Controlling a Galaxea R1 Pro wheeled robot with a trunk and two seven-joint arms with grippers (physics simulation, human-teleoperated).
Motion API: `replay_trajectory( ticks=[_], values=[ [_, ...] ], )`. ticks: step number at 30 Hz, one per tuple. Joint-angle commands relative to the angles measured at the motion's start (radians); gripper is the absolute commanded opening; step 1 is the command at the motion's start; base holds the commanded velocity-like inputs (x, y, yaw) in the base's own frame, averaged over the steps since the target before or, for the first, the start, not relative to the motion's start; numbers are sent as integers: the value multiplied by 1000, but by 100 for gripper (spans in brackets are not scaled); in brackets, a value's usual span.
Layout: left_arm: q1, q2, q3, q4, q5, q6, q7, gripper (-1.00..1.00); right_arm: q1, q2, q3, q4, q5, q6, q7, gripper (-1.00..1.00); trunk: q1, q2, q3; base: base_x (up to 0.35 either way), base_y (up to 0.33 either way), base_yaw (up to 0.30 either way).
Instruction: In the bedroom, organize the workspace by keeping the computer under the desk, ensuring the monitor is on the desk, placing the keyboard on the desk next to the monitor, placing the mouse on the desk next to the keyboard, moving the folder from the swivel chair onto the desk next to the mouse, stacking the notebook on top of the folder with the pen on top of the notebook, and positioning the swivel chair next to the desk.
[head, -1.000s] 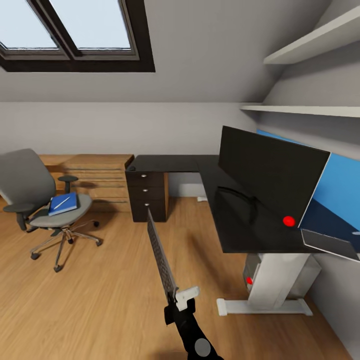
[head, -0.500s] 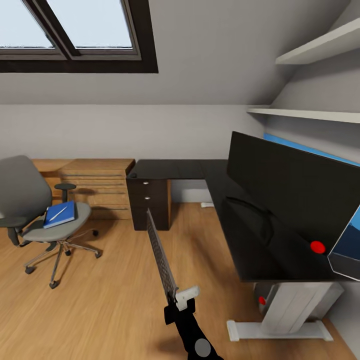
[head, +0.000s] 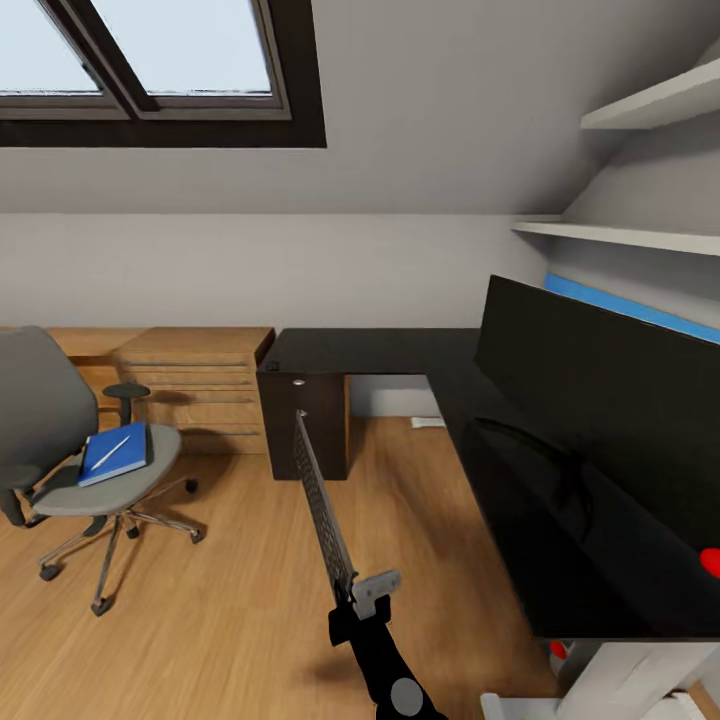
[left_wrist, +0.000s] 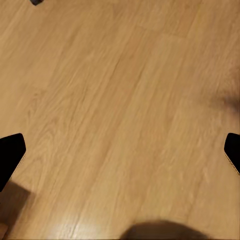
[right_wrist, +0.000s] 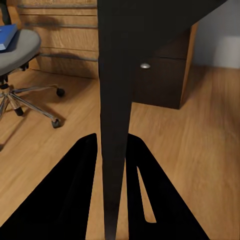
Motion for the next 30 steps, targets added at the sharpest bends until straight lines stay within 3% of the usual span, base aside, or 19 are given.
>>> replay_trajectory(
  ticks=[1, 4, 8, 14, 30],
  values=[
    [0, 1, -7, 0, 11, -5, 6, 100, -1, -1, 5, 0, -10, -7, -3, -100, -3, 7, 2, 330, 159, 0],
    [-1, 1, -7, 1, 11, -5, 6, 100, -1, -2, 4, 0, -10, -10, -3, -100, -15, 28, 12, 330, 159, 0],
    [-1, -22, -20, 10, -3, -19, 2, 100, -8, 19, 2, 4, -16, -16, 7, -100, -22, 41, 18, 0, 0, 0],
    [-1, -56, -19, 9, -4, -17, 3, 100, -10, 18, 10, 3, -18, -7, -12, -100, -45, 83, 37, 0, 0, 0],
    [-1, -65, -19, 8, -5, -17, 3, 100, -11, 16, 13, 3, -19, -34, -19, -100, -107, 195, 87, 0, 0, 0]
  ],
)
